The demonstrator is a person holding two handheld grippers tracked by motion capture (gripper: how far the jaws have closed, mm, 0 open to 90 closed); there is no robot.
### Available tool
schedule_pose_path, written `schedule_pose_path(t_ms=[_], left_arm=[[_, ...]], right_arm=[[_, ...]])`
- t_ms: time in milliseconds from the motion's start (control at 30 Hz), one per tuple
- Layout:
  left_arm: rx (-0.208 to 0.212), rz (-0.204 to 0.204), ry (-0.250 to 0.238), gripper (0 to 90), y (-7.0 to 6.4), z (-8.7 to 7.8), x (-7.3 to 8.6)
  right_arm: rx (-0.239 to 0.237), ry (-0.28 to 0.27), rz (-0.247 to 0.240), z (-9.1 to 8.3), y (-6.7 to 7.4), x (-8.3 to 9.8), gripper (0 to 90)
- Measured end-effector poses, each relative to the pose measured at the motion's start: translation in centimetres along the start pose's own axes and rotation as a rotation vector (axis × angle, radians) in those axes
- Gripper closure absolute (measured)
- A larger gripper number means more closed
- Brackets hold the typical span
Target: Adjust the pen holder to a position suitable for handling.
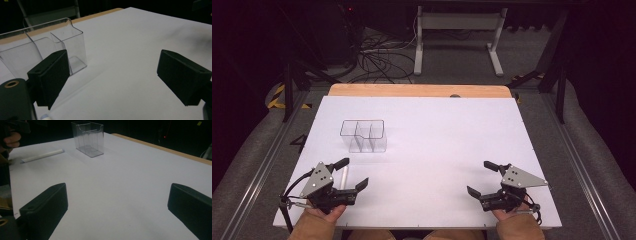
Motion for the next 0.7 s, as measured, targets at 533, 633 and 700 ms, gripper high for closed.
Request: schedule_pose_path(t_ms=[533, 633, 700], left_arm=[[0.021, 0.015, 0.001, 12.7, 0.3, 0.1, -1.0], [0.036, 0.026, 0.027, 11.4, 0.5, 0.2, -1.3], [0.034, 0.032, 0.040, 11.4, 0.6, 0.2, -1.6]], right_arm=[[-0.004, 0.025, -0.003, 0.2, -0.1, 0.4, 4.1], [-0.009, 0.025, 0.007, 0.2, -0.2, 0.5, 4.4], [-0.013, 0.026, 0.008, 0.3, -0.3, 0.6, 4.4]])
Point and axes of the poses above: each handheld gripper's, and its own axes: z roughly forward along the jaws, x roughly out of its underside, y roughly to its left, the point moved 2 cm from there along z, roughly forward along the jaws, and after that the axes turned 7 degrees about -x, right-handed, at the moved point
